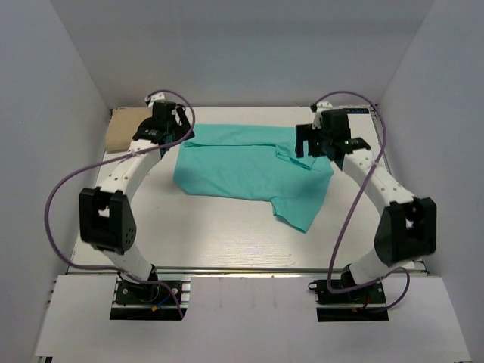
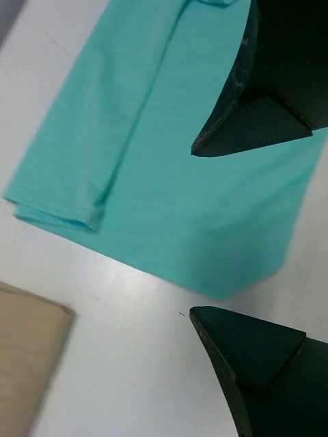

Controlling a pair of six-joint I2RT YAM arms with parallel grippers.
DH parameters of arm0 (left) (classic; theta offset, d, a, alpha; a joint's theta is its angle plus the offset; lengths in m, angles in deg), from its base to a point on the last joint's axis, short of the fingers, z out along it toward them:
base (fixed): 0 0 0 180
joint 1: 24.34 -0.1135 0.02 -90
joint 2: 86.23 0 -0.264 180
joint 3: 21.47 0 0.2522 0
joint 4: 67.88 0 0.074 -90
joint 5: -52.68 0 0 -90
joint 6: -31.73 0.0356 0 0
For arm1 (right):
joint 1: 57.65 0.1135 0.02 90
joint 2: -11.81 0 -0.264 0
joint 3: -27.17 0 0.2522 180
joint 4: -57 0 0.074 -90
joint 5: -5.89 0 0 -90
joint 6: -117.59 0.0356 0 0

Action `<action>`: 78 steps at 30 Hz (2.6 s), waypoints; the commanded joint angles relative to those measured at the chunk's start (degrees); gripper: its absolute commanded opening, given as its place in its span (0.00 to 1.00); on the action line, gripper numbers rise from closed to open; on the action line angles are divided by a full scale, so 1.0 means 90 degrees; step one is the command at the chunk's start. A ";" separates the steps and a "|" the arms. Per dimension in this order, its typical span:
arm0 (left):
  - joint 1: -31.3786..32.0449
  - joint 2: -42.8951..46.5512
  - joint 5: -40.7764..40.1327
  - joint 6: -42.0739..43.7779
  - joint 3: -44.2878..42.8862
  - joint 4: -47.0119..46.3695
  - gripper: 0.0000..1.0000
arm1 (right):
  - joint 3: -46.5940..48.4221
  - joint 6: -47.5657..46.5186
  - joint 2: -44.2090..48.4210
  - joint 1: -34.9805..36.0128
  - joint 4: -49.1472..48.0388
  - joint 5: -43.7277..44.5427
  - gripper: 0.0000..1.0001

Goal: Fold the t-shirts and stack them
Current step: Fold the flattened tshirt in 1/3 of the way, then grap the side of the flattened tshirt closest away from the robot with both arms

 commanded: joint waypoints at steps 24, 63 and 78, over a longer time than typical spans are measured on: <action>-0.0045 -0.0037 0.0675 -0.1325 0.2814 -0.0252 0.45 | -0.3423 0.1343 0.1981 0.1785 0.1141 0.0666 0.90; -0.0045 -0.0544 0.0988 -0.0925 0.0803 0.0304 0.00 | -0.1130 0.1050 0.0116 0.1708 0.1189 0.2045 0.00; -0.0045 0.0070 0.0890 -0.0954 0.2070 0.0841 0.95 | -0.0758 0.0757 -0.0265 0.1248 0.1443 0.0853 0.00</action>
